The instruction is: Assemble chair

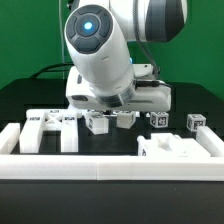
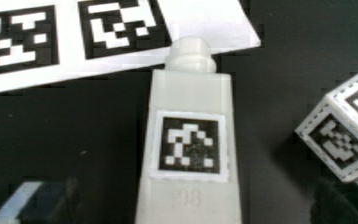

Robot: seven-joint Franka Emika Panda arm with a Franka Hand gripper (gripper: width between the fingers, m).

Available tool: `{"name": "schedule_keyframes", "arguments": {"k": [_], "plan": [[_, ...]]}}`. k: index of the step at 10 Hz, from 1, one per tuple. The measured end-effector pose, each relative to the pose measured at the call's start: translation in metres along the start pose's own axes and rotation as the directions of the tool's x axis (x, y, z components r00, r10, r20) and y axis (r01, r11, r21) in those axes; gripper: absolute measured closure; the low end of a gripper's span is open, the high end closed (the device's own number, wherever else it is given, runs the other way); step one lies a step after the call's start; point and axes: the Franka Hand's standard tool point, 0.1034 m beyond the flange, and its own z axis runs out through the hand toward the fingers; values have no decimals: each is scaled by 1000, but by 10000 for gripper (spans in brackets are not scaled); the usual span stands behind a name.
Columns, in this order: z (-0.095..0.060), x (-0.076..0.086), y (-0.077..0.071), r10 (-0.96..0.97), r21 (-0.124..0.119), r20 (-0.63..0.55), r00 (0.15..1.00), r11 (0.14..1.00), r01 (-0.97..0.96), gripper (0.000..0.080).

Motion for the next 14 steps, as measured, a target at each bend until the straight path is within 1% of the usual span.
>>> {"name": "schedule_keyframes", "arguments": {"k": [5, 6, 7, 8, 9, 11, 12, 13, 14], "plan": [[12, 4, 5, 18, -2, 2, 1000, 1000, -18, 151], [14, 3, 5, 19, -2, 5, 1000, 1000, -19, 278], [15, 3, 4, 17, -4, 6, 1000, 1000, -17, 278], [15, 3, 3, 14, -5, 7, 1000, 1000, -14, 415], [15, 3, 2, 13, -6, 7, 1000, 1000, -13, 511], [14, 3, -1, 9, -9, 5, 1000, 1000, -9, 511], [9, 4, -5, 1, -11, -4, 1000, 1000, -1, 511], [0, 4, -9, -32, -11, -22, 999, 999, 31, 511], [-11, 2, -10, -73, -10, -39, 997, 997, 73, 511]]}}
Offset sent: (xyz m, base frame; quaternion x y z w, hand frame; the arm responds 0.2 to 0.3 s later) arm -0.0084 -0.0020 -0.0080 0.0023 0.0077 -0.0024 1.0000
